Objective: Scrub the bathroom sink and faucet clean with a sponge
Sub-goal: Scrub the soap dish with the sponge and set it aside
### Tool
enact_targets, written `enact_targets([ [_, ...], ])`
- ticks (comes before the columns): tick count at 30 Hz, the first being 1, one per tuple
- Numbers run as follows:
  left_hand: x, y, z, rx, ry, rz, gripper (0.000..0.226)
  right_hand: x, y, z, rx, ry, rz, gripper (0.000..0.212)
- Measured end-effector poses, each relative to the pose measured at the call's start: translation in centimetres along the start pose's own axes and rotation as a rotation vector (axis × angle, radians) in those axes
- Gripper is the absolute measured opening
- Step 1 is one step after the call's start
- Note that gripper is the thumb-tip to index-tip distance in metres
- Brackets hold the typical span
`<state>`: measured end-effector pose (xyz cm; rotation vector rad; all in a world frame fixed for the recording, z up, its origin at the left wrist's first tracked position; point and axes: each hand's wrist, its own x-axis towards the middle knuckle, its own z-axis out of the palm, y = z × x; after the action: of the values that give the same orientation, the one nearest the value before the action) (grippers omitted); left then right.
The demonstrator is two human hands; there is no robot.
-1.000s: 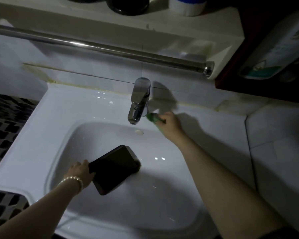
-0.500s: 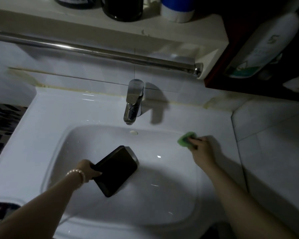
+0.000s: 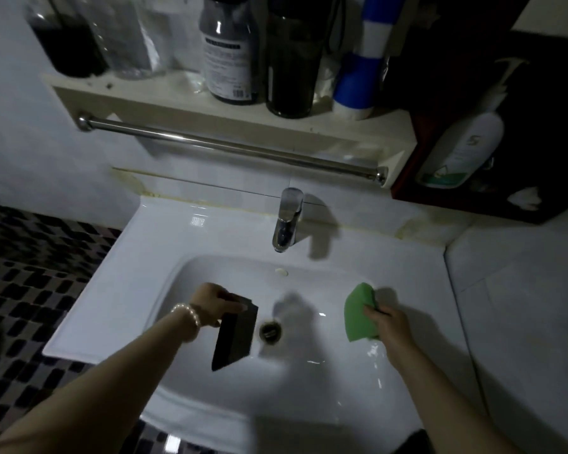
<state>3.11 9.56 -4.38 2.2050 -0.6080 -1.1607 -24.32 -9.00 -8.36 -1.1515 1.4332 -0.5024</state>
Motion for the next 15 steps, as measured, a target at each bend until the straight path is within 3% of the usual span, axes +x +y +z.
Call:
enact_targets([
  [3, -0.8, -1.9, -0.6, -0.262, -0.052, -0.216, 0.029, -1.3, -0.3, 0.7, 0.068, -0.048, 0.078, 0.034],
  [7, -1.6, -4.7, 0.0, -0.247, -0.073, -0.389, 0.025, -2.5, 0.3, 1.5, 0.093, -0.093, 0.146, 0.037],
  [10, -1.4, -5.8, 0.3, -0.257, -0.007, -0.406, 0.027, -3.3, 0.9, 1.9, 0.120, -0.093, 0.177, 0.038],
  [15, -1.2, -5.1, 0.4, -0.240, -0.040, -0.381, 0.019, -4.1, 1.2, 2.5, 0.173, -0.101, 0.215, 0.038],
])
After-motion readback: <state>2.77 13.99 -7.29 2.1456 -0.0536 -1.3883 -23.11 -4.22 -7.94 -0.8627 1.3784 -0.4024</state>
